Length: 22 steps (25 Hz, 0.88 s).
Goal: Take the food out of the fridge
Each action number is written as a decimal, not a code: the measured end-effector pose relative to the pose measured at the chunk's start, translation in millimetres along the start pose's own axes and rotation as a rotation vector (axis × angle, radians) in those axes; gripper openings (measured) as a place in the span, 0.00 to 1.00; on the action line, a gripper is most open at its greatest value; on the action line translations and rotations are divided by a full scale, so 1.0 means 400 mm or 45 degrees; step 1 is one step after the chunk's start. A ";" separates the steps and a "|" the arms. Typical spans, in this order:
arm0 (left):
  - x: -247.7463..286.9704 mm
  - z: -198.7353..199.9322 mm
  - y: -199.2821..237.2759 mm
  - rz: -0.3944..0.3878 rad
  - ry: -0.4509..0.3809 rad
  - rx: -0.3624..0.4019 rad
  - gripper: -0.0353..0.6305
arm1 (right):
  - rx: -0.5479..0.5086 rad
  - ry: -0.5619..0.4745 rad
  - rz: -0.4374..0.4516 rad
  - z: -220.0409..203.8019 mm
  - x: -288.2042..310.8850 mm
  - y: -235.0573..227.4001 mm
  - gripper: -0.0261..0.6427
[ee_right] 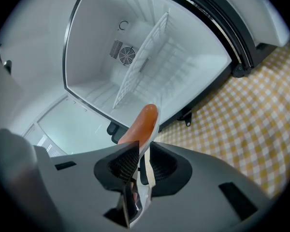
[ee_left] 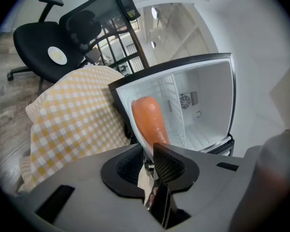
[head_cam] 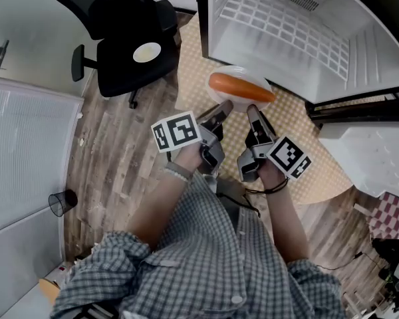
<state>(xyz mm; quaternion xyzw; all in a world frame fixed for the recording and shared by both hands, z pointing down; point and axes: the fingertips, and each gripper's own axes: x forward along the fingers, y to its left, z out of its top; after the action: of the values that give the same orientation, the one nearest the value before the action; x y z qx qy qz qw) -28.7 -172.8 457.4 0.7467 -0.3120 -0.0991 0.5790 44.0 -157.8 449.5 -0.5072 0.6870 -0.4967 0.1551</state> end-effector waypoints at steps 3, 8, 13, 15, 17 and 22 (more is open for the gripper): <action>-0.006 -0.016 0.041 0.039 0.000 -0.028 0.16 | 0.013 0.047 -0.019 -0.029 0.011 -0.029 0.13; -0.014 -0.041 0.101 0.100 0.003 -0.074 0.16 | 0.030 0.120 -0.039 -0.073 0.027 -0.073 0.13; -0.024 -0.062 0.154 0.157 0.014 -0.113 0.16 | 0.053 0.179 -0.069 -0.115 0.039 -0.111 0.13; -0.023 -0.070 0.172 0.173 0.018 -0.121 0.16 | 0.058 0.200 -0.083 -0.126 0.043 -0.126 0.13; -0.019 -0.077 0.188 0.187 0.025 -0.125 0.17 | 0.061 0.218 -0.095 -0.133 0.048 -0.142 0.13; -0.011 -0.097 0.224 0.240 0.042 -0.132 0.18 | 0.064 0.262 -0.138 -0.153 0.056 -0.178 0.13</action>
<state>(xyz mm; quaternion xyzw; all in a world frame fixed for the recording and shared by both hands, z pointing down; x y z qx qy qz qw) -44.1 -151.2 551.6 0.6846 -0.3657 -0.0478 0.6287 28.9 -144.1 544.1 -0.4858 0.6583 -0.5708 0.0692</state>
